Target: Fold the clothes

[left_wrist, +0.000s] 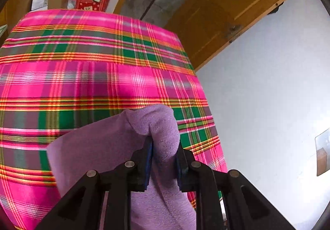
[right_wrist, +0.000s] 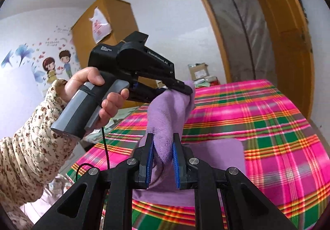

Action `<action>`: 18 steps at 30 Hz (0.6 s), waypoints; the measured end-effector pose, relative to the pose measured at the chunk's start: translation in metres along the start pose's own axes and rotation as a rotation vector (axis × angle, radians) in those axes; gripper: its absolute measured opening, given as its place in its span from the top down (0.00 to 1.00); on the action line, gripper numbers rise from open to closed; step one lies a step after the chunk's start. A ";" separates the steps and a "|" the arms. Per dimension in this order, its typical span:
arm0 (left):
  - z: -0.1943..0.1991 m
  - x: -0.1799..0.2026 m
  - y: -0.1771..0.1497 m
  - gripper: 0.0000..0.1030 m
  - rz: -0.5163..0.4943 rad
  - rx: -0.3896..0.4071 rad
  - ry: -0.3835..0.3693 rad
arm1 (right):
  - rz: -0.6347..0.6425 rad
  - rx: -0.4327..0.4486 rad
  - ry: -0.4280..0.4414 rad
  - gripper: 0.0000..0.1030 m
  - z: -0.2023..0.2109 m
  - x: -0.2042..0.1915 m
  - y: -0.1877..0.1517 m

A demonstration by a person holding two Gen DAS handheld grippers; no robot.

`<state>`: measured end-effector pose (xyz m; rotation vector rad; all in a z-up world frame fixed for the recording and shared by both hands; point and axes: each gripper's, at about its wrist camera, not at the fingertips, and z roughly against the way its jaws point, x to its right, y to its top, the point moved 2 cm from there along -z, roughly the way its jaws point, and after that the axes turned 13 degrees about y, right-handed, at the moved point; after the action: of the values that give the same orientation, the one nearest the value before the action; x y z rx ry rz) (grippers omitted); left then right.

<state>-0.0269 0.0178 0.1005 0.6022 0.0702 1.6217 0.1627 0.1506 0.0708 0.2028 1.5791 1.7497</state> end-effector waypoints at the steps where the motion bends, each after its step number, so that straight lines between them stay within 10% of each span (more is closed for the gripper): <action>1: -0.006 0.003 0.000 0.81 -0.003 -0.010 0.007 | -0.006 0.000 -0.011 0.83 0.002 0.005 -0.002; 18: -0.083 0.029 0.002 0.74 -0.032 -0.132 0.023 | -0.169 -0.072 -0.148 0.84 0.010 0.075 -0.034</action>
<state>-0.0645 0.0694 0.0395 0.4792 -0.0104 1.5891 0.1305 0.2029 0.0156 0.1556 1.3838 1.6199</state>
